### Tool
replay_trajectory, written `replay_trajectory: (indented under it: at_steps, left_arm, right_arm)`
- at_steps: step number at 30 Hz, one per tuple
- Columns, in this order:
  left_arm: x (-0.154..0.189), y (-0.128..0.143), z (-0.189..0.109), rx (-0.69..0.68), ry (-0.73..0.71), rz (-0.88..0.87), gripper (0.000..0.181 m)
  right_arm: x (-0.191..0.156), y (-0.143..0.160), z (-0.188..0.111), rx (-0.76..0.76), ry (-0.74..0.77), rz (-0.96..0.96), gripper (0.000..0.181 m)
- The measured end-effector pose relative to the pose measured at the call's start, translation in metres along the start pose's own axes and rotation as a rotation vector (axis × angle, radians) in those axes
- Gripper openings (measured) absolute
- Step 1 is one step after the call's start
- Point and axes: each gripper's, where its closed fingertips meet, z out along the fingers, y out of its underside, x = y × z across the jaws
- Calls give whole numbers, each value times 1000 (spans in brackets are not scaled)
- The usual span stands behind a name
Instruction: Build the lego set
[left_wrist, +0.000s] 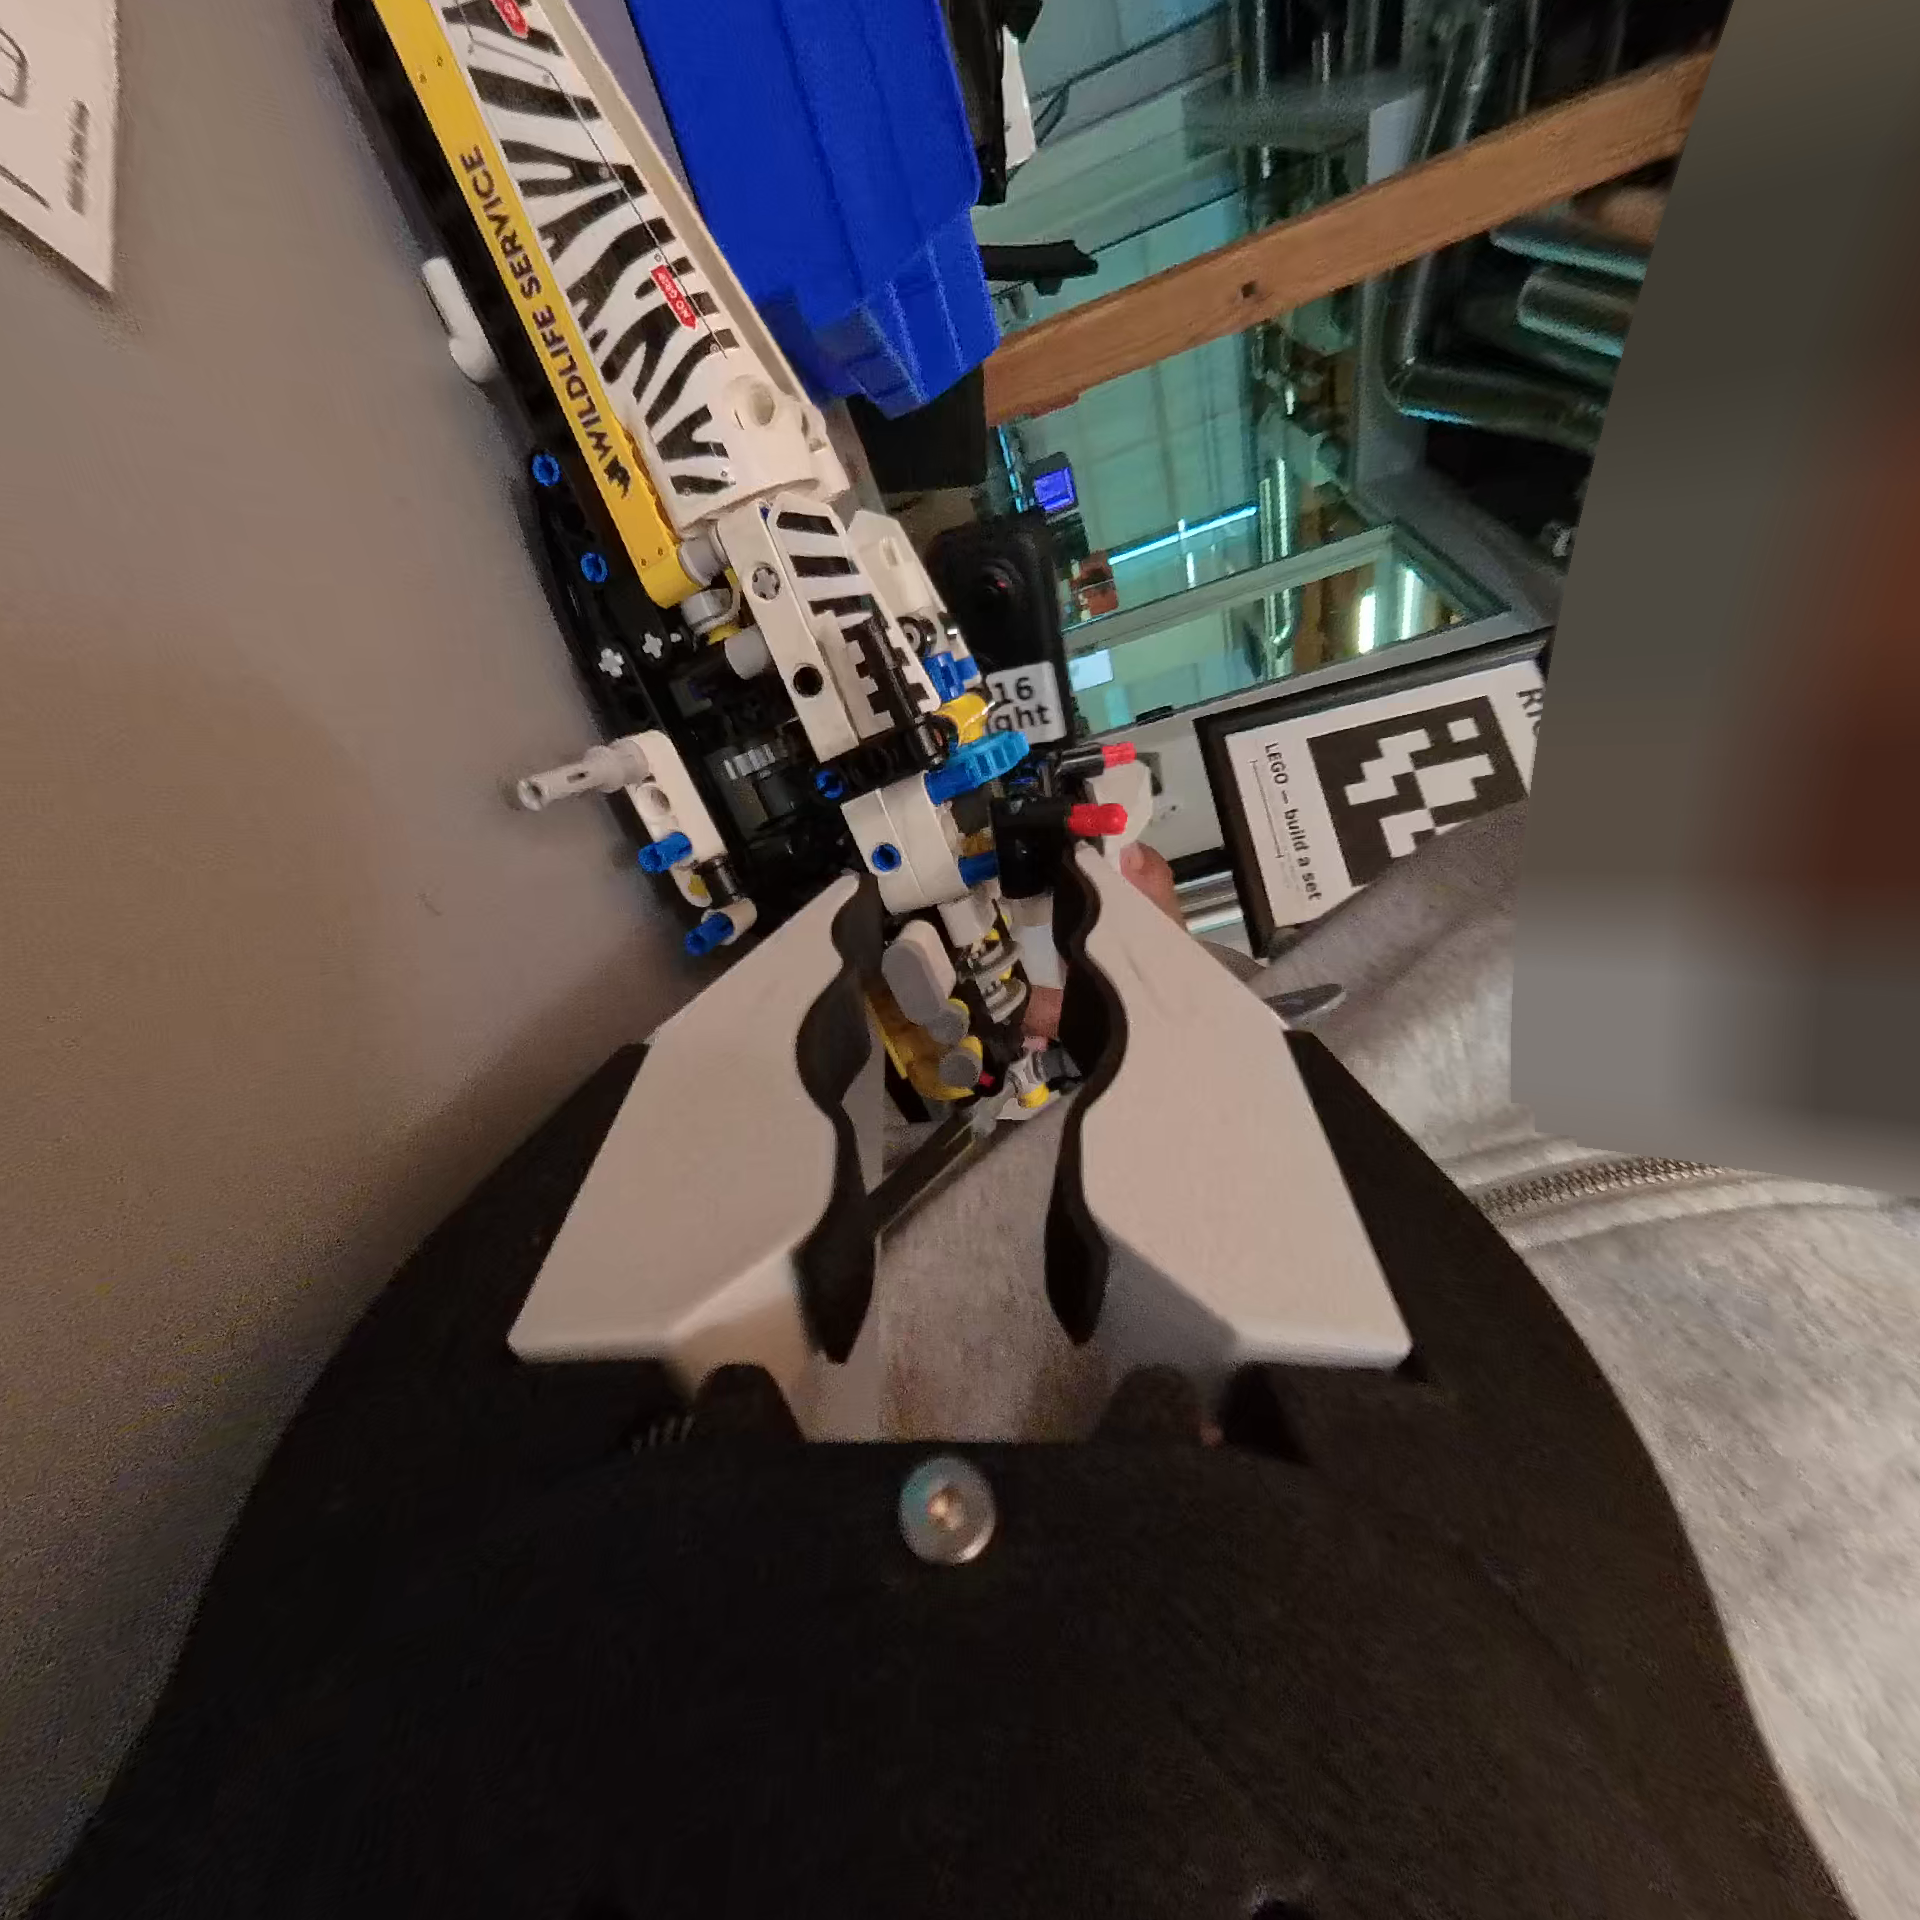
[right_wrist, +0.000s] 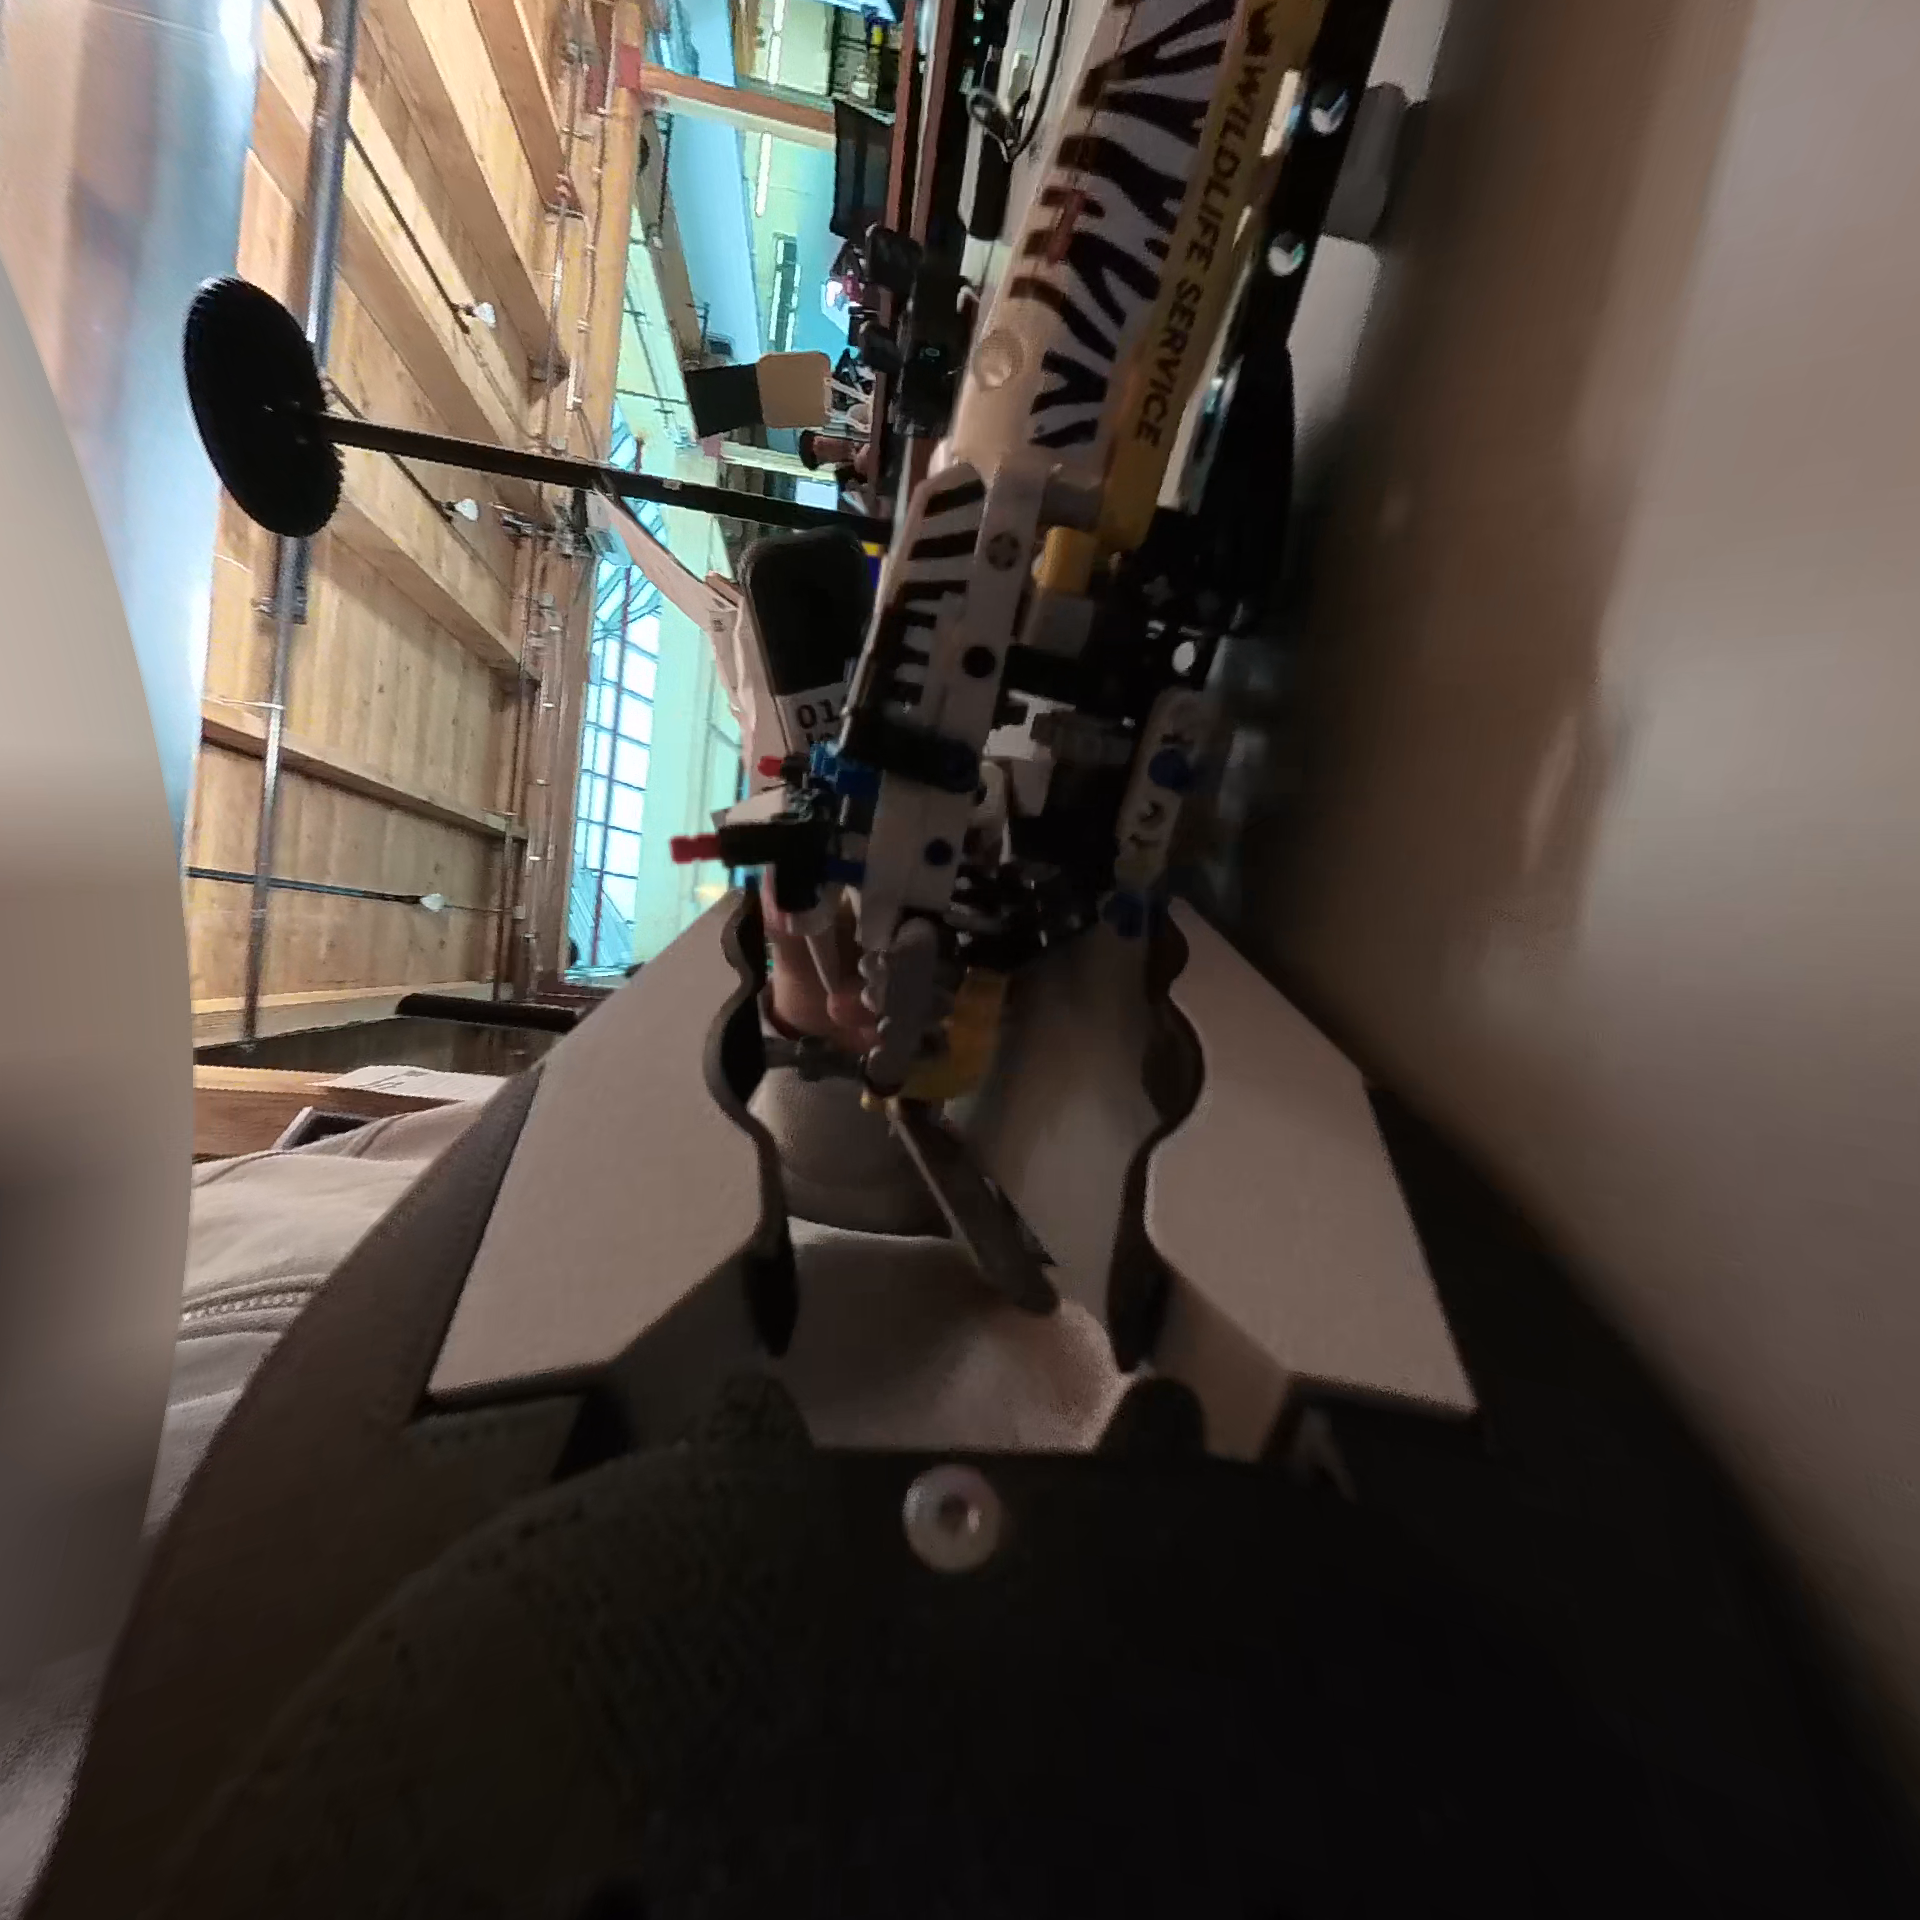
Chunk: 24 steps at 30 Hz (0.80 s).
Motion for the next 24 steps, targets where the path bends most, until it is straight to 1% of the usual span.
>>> replay_trajectory:
  at_steps: [3, 13, 24]
  left_arm:
    - [1, 0, 2, 30, 1, -27, 35]
    - [-1, 1, 11, 97, -54, -5, 35]
    - [-2, 2, 15, 96, -62, 2, 35]
  right_arm:
    - [-2, -2, 1, -16, -48, 40, 69]
    - [1, -9, -5, -2, -31, 6, 68]
    - [2, -10, -8, 4, -22, 39, 67]
